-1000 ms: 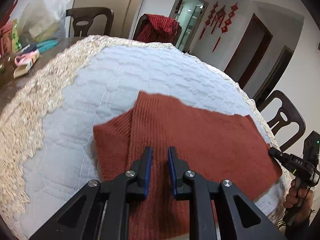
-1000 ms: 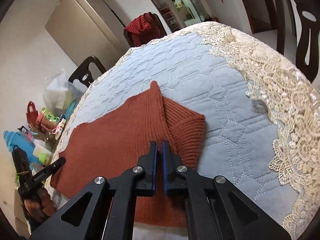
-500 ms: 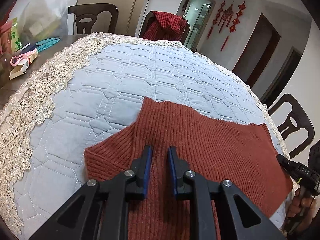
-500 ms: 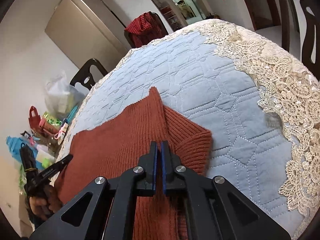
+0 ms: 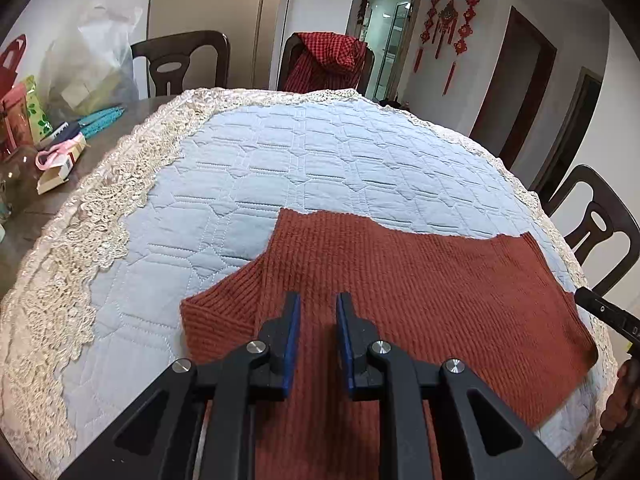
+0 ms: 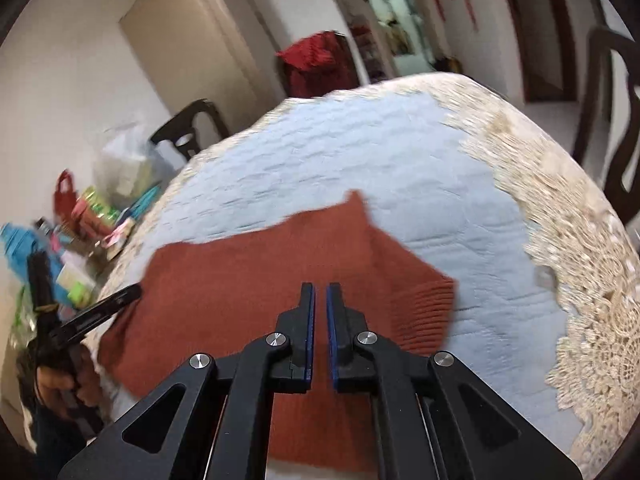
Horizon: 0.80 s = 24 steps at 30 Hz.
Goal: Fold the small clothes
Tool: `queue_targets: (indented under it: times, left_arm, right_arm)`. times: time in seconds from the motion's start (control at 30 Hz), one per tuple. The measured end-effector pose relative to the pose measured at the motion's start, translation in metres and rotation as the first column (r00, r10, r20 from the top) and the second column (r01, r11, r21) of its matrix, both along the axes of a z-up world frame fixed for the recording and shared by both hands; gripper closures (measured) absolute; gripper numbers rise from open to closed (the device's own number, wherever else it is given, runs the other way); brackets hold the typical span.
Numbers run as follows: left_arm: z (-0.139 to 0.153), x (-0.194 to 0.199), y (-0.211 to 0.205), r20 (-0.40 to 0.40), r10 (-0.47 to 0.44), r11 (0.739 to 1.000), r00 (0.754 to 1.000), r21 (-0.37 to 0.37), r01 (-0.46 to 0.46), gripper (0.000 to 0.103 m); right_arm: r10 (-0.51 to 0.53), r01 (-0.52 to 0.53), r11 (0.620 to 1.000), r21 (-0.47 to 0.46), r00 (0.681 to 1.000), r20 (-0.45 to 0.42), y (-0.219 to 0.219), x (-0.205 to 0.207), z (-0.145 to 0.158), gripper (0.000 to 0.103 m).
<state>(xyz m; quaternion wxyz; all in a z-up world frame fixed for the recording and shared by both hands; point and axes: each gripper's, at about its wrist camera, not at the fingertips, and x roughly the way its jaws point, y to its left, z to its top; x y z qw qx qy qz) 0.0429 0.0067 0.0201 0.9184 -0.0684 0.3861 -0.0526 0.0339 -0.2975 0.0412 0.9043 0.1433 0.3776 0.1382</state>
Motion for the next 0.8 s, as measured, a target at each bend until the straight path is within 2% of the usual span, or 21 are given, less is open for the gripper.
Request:
queue_targets:
  times: [0.2,0.33,0.47,0.53,0.63,0.8]
  left_arm:
    - [0.006,-0.011,-0.003,0.025,-0.01,1.0,1.0,0.02,0.009,0.083]
    - [-0.007,-0.012,0.0,-0.003,-0.007,1.0,1.0,0.011,0.007,0.083]
    - [-0.01,-0.017,0.0,0.011,-0.016,1.0,1.0,0.02,0.016,0.082]
    - [-0.008,-0.018,0.0,0.007,-0.021,1.0,1.0,0.013,0.021,0.081]
    - [-0.001,-0.021,0.002,0.013,-0.027,1.0,1.0,-0.016,0.027,0.081]
    - [0.002,-0.02,-0.007,0.036,-0.064,0.998,0.997,-0.015,0.064,0.08]
  right_arm:
    - [0.121,-0.12,0.992,-0.049,0.992,0.036,0.041,-0.006,0.007,0.098]
    - [0.203,-0.203,0.978,-0.045,0.979,0.015,0.067,-0.004,-0.001,0.098]
    - [0.266,-0.267,0.961,-0.075,0.964,-0.011,0.093,-0.001,-0.016,0.098]
    - [0.262,-0.267,0.957,-0.113,0.963,-0.062,0.098,0.002,-0.03,0.098]
    - [0.244,-0.248,0.963,-0.106,0.969,-0.047,0.099,-0.001,-0.021,0.098]
    - [0.26,-0.262,0.958,-0.114,0.965,-0.031,0.11,0.003,-0.015,0.098]
